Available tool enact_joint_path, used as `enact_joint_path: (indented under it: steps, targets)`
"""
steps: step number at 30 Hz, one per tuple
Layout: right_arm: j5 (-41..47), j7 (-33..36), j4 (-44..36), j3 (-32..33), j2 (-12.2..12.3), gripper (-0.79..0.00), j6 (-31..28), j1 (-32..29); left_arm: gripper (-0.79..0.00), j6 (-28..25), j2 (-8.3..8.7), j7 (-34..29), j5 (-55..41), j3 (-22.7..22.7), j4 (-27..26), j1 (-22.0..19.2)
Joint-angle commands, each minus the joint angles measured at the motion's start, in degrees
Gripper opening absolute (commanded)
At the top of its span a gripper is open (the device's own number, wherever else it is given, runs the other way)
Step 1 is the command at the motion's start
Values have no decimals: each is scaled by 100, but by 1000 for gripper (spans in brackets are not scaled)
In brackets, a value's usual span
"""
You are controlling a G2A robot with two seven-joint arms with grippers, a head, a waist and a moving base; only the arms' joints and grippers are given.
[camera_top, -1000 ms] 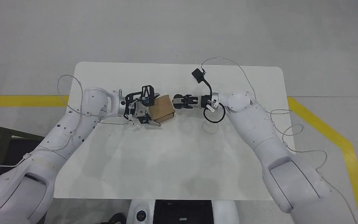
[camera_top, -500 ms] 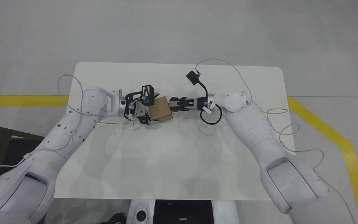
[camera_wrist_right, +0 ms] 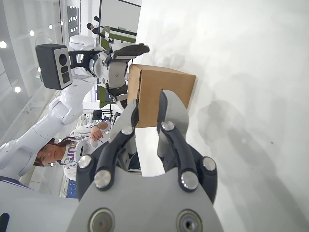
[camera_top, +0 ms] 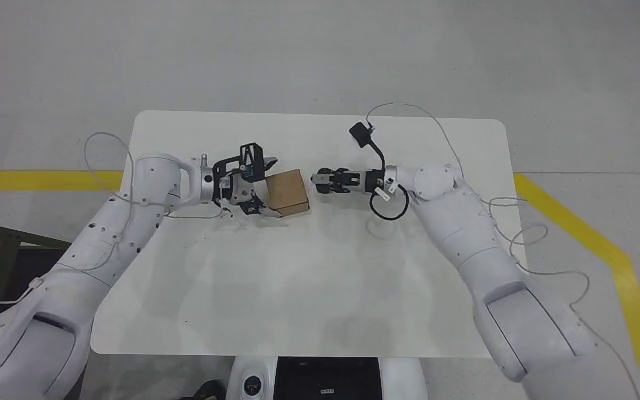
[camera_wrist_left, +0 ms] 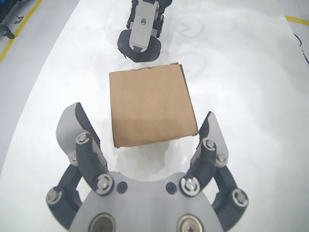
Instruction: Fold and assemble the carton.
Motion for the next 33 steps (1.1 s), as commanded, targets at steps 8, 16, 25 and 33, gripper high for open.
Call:
enact_joint_path:
  steps: [8,16,25,33]
  targets:
    - [-144,-101,-771,495,337,-77,-730,-449,0,0,475,-8,-963,-786,-441,434]
    - [-812,-650,-1807,1193,738,0,-1377,-1096,0,929,664,-852,-2338,-1499,-772,1015]
    - [-2415,-1883,-3262,2076,1094,0,-1518,-2126,0,2359,738,-1805,-3024,-2050,-1279,1599]
    - [-3801,-2421,-4542,2896,1344,0,-1210,-2836,0,2520,815,-1935,-2988,-2539,-1385,1888]
